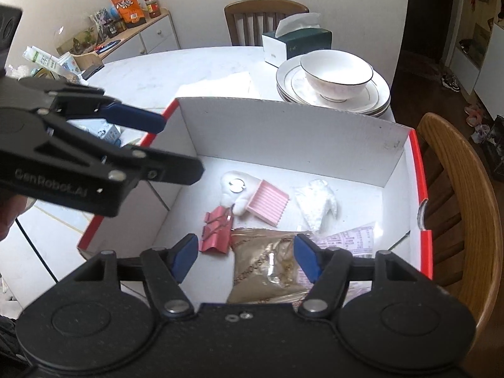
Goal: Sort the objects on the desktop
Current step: 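Withdraw both tools from the box back over the table items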
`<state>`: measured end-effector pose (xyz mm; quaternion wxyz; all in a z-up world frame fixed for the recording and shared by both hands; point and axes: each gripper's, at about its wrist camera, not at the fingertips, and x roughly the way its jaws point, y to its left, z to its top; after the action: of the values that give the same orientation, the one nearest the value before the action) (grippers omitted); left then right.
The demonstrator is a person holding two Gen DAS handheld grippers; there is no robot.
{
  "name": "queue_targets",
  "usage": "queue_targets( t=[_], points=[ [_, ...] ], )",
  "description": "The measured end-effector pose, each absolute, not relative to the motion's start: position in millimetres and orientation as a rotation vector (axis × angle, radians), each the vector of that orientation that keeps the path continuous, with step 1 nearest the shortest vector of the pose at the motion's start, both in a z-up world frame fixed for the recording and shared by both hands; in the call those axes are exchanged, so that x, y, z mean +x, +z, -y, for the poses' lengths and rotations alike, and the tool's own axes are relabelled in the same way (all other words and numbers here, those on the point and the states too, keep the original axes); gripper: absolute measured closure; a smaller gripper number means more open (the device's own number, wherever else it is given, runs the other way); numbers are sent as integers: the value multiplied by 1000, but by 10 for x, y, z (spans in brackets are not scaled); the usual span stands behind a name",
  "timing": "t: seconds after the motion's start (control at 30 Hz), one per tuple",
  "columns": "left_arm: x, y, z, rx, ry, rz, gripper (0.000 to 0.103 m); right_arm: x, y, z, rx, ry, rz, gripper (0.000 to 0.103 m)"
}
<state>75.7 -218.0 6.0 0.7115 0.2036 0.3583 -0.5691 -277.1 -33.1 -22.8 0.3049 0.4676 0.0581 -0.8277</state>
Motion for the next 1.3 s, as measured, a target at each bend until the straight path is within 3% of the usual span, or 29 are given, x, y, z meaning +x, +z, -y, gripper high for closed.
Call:
queue_targets(
  t=[0.1, 0.2, 0.63, 0.7, 0.77, 1.3],
  points=[
    [774, 82, 1996, 439, -1269, -782, 31, -2719, -191, 379, 1233, -2213, -154, 36],
    [813, 93, 1807, 422, -1275, -778, 23, -2660, -147, 435, 1240, -2238, -138, 36],
    [1186, 72, 989, 370, -1262, -781, 16, -2428, 65, 1053, 1229, -2278, -96, 36],
    [1270, 59, 875, 365, -1242, -778, 6, -2405, 78, 1177, 1228, -2277, -101, 36],
    [1359, 30, 757, 363, -1223, -775, 2, -2385, 85, 1301, 1227, -2279, -106, 36],
    [2145, -204, -69, 304, -1121, -791, 2, -2325, 41, 2295, 1223, -2244, -152, 36]
  ],
)
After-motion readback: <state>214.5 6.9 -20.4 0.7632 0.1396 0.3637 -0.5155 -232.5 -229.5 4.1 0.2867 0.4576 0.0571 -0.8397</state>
